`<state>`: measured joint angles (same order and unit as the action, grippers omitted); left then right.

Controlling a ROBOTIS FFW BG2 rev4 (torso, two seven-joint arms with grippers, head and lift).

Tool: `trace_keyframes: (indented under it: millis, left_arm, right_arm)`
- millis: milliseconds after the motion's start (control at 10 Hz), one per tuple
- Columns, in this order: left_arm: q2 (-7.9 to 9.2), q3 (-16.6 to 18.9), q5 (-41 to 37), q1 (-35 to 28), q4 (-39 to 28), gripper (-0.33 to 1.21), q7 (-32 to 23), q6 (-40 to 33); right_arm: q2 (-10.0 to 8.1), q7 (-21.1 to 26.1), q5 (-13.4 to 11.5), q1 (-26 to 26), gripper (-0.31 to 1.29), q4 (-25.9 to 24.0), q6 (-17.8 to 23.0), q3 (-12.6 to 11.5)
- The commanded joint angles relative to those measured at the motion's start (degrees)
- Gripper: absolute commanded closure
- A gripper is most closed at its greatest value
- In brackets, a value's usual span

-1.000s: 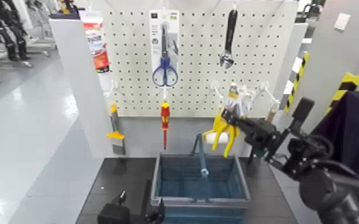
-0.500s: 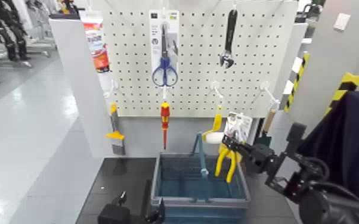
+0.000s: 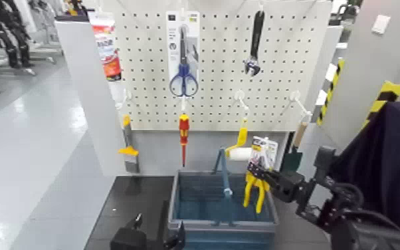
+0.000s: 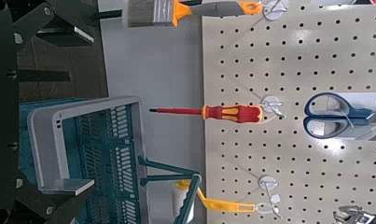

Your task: Put the yellow pliers into the crate.

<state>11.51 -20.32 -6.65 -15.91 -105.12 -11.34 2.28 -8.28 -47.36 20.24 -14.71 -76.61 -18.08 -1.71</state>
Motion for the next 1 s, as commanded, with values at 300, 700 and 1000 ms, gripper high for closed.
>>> trace_keyframes:
  millis: [300, 700, 1000]
  left_arm:
    - [0.00, -0.2, 0.0, 0.2, 0.0, 0.22, 0.1, 0.0]
    - [0.00, -0.2, 0.0, 0.2, 0.0, 0.22, 0.1, 0.0]
    - [0.09, 0.0, -0.3, 0.2, 0.1, 0.22, 0.1, 0.0]
  right_arm:
    - [-0.07, -0.1, -0.7, -1.2, 1.15, 4.2, 2.1, 1.1]
    - [0.10, 0.2, 0.1, -1.5, 0.12, 5.0, -0.8, 1.7]
    - [0.45, 0.1, 0.9, -1.2, 0.02, 4.3, -0.1, 1.6]
